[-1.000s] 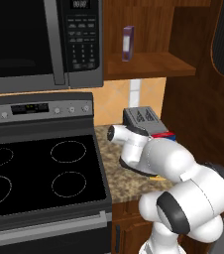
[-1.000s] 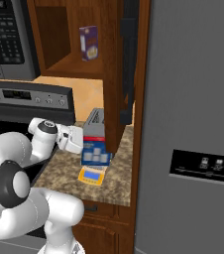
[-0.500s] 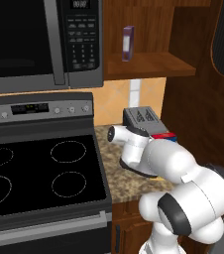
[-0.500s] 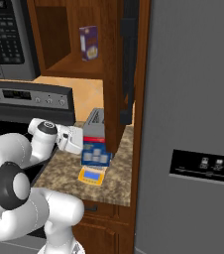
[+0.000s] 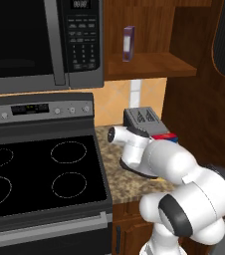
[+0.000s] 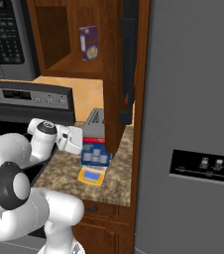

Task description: Pick the boxed food and place it on the digital scale for weighing, and close the cabinet.

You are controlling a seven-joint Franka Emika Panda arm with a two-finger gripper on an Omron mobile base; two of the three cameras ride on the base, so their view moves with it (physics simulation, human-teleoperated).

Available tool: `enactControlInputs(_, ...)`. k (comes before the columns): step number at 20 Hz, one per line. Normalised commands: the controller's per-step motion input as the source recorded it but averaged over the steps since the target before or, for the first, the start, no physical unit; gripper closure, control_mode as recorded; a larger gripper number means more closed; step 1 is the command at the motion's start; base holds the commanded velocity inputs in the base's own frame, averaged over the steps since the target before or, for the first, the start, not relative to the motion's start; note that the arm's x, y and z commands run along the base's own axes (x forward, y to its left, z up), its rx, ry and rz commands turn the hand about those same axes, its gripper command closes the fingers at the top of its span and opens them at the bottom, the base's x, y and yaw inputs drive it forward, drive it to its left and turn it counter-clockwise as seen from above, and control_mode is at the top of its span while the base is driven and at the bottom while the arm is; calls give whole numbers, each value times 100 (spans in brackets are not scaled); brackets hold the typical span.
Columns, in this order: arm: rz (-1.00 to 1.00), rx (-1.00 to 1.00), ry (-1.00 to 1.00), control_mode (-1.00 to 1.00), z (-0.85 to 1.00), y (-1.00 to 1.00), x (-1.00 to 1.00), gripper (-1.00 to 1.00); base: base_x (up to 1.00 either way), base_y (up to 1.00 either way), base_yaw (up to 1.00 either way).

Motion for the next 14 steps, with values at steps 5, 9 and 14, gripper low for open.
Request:
enactControlInputs(5, 0, 0, 0, -100, 0, 35, 0, -100, 0, 0, 0)
enactControlInputs(9, -1, 0, 0, -100, 0, 33, 0, -100, 0, 0, 0)
enactControlInputs(14, -2, 0, 0, -100, 0, 11, -1, -100, 0, 0, 0)
